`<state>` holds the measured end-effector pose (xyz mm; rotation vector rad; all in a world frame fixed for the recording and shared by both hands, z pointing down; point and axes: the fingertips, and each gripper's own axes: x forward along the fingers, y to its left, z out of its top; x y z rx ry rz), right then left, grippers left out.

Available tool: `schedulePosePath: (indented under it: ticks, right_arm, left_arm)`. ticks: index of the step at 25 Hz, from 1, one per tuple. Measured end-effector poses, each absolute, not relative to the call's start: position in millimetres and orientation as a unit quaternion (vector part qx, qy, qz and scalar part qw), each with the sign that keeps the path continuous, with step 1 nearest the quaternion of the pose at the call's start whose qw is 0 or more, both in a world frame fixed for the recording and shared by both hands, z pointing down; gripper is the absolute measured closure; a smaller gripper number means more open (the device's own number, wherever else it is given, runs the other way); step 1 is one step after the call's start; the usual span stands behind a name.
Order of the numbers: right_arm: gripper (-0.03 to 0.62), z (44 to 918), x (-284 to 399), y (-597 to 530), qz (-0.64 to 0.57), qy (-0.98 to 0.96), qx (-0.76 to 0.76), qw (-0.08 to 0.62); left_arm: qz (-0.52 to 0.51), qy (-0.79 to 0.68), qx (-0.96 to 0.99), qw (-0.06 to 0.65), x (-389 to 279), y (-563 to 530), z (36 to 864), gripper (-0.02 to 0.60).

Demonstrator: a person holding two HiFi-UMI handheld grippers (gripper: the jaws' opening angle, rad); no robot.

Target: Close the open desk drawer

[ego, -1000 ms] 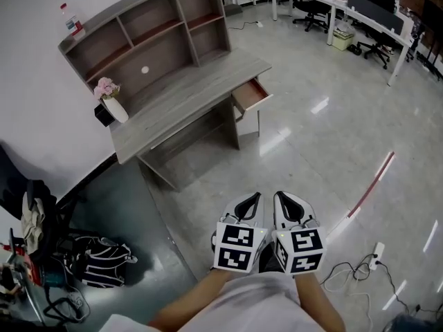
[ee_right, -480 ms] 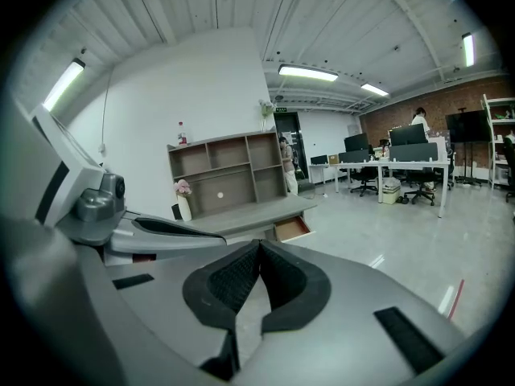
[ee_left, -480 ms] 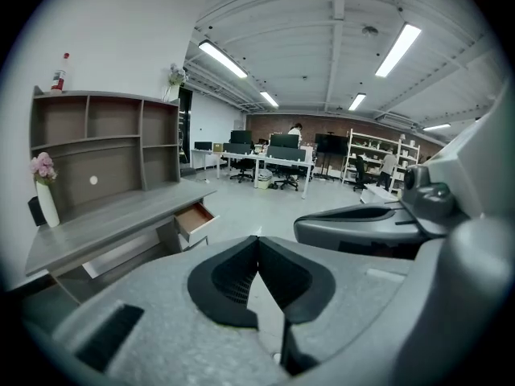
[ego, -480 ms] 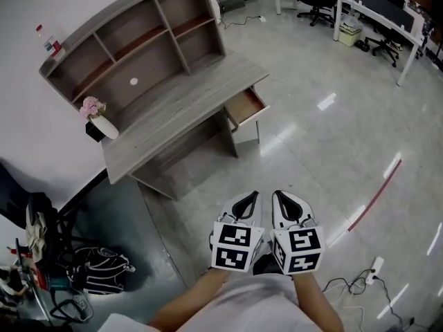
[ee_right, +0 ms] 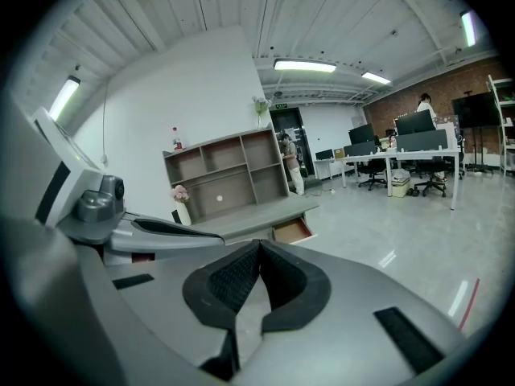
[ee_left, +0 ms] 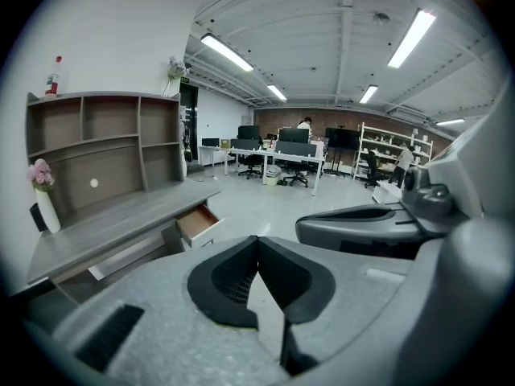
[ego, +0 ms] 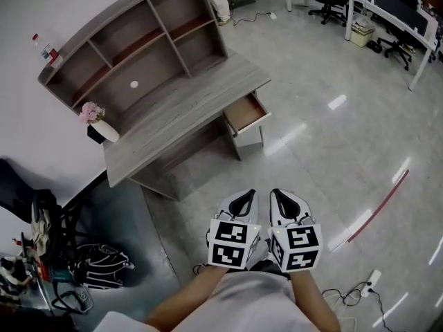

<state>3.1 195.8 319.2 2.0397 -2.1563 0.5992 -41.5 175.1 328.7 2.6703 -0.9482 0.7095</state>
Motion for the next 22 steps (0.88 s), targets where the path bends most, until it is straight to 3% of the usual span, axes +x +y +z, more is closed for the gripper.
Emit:
schedulePosePath:
  ticks: [22]
  right_arm:
    - [0.594,335,36,103,0.192,-0.719,0.662,0.084]
  left_arm:
    - [0.221,-0.332,0.908,0.128,-8,85,343,0.577]
